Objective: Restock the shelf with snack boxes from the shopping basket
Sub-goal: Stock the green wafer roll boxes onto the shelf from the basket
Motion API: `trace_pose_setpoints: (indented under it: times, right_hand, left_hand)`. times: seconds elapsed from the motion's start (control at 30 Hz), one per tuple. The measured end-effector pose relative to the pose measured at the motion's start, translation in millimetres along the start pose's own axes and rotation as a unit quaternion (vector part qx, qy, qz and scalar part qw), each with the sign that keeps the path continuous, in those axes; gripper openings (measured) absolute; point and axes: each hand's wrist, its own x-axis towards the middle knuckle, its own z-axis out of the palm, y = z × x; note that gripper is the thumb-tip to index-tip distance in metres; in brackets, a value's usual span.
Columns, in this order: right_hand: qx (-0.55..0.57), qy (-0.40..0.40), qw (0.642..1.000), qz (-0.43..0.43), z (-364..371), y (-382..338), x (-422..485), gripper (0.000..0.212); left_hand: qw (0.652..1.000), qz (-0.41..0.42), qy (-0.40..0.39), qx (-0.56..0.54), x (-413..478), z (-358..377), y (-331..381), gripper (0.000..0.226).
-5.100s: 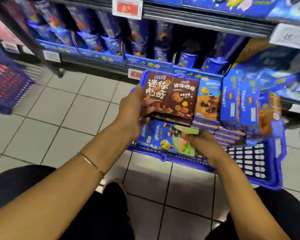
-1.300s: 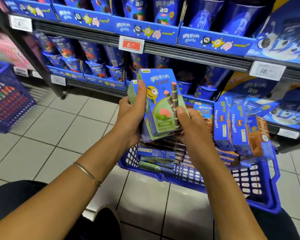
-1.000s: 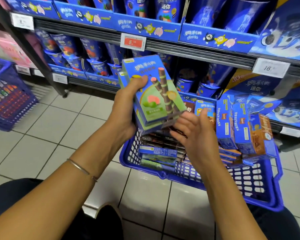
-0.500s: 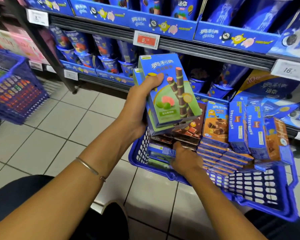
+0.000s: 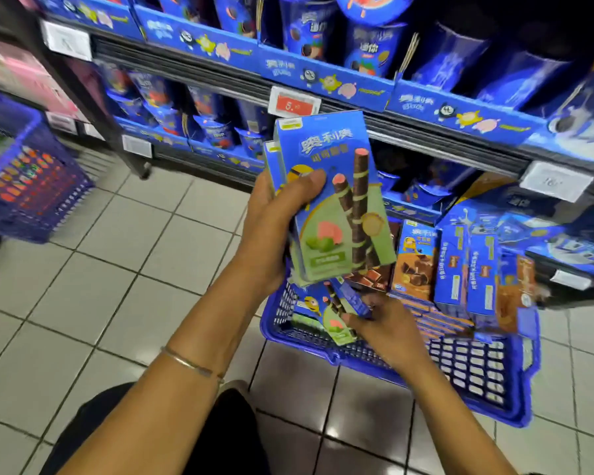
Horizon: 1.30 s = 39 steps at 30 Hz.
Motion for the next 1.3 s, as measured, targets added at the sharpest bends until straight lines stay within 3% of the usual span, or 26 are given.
trace_pose_setpoints:
  times: [0.1, 0.2, 0.27, 0.37, 0.43, 0.53, 0.77, 0.87, 0.93, 1.1, 1.3]
  right_hand:
    - [0.236, -0.023, 0.969, 0.065, -39, -31, -43, 0.024]
    - [0.429, -0.048, 0.897, 0.101, -86, -70, -90, 0.037]
    - [0.49, -0.055, 0.86, 0.129, -125, -101, -124, 0.029]
    - [0.544, -0.067, 0.827, 0.126, -189, -156, -179, 0.037]
    - [0.571, -0.057, 0.814, 0.09, -231, -193, -215, 0.031]
    - [0.62, -0.057, 0.781, 0.036, -297, -252, -270, 0.041]
    - [0.516, -0.084, 0.842, -0.132, -391, -388, -363, 0.05]
    - [0.463, -0.033, 0.865, -0.191, -416, -446, -382, 0.039]
    - [0.432, 0.003, 0.874, -0.221, -435, -478, -389, 0.034]
    - [0.4, 0.036, 0.87, -0.285, -485, -543, -411, 0.029]
    - [0.375, 0.095, 0.853, -0.35, -535, -600, -428, 0.046]
  left_hand:
    - [0.999, -0.005, 0.046, 0.004, -16, 2, 37, 0.068]
    - [0.998, -0.036, 0.021, -0.037, -37, 17, 84, 0.048]
    - [0.999, -0.034, 0.006, -0.028, -56, 36, 122, 0.04]
    - [0.999, -0.016, 0.011, 0.031, -94, 79, 194, 0.075]
    - [0.998, -0.022, 0.018, 0.051, -116, 102, 239, 0.094]
    - [0.997, -0.026, 0.008, 0.078, -148, 134, 307, 0.095]
    - [0.993, 0.035, -0.042, 0.11, -181, 193, 445, 0.072]
    - [0.989, 0.076, -0.059, 0.108, -177, 217, 501, 0.057]
    - [0.987, 0.099, -0.073, 0.106, -172, 231, 536, 0.061]
    - [0.975, 0.171, -0.11, 0.089, -164, 267, 624, 0.078]
    - [0.946, 0.261, -0.156, 0.109, -152, 317, 705, 0.063]
